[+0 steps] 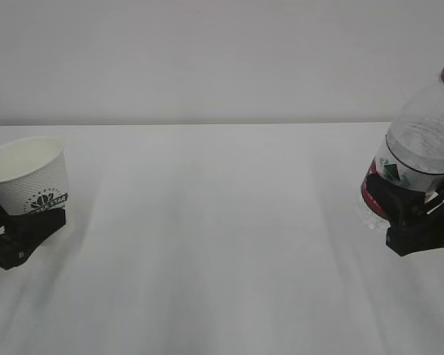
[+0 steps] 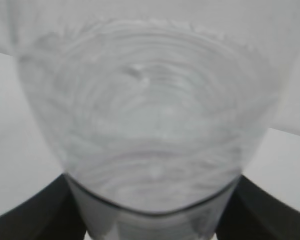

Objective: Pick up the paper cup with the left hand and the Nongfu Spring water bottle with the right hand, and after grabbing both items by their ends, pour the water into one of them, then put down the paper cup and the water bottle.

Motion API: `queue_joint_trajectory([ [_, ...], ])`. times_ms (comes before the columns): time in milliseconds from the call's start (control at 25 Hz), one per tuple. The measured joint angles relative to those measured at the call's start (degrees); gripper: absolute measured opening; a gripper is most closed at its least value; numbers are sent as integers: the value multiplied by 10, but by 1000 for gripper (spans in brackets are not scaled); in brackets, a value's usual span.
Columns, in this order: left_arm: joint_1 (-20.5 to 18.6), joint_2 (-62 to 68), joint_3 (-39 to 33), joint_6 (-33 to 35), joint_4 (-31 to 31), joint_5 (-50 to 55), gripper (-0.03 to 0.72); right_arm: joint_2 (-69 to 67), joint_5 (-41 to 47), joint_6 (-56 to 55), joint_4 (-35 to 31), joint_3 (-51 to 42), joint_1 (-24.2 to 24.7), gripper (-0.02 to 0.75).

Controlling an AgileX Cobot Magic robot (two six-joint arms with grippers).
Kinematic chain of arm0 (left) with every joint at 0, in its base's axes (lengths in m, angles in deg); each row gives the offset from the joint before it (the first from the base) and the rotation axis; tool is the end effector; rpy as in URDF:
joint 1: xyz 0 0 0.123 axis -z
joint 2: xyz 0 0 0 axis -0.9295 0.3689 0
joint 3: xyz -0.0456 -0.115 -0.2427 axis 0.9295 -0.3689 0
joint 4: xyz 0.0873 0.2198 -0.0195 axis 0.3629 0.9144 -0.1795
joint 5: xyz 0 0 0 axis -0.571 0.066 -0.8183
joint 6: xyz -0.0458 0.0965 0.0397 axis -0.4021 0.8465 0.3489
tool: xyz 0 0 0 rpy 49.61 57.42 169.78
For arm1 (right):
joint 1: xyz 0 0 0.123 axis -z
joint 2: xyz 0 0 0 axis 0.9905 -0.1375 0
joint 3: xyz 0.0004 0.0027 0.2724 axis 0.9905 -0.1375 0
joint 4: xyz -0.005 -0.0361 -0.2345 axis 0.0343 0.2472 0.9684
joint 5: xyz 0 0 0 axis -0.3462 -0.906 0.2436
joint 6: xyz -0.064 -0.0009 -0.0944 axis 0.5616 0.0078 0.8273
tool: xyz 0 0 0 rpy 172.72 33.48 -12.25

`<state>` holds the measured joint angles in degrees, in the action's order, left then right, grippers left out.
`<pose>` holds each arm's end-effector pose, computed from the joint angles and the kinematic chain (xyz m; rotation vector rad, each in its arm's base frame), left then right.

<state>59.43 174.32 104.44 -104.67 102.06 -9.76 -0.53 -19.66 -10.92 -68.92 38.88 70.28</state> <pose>0.2500 -0.0359 0.1133 0.3922 1.8741 -0.5324 0.2252 0.0610 0.1651 -0.4048 1.7354 0.1436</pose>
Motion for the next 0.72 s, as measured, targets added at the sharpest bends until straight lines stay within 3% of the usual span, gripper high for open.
queue_joint_trajectory([
  [400, 55, -24, -2, 0, 10, 0, 543, 0, 0, -1, 13, 0, 0, 495],
  [720, 141, -28, -2, 0, 11, -1, 543, 0, 0, -1, 14, 0, 0, 495],
])
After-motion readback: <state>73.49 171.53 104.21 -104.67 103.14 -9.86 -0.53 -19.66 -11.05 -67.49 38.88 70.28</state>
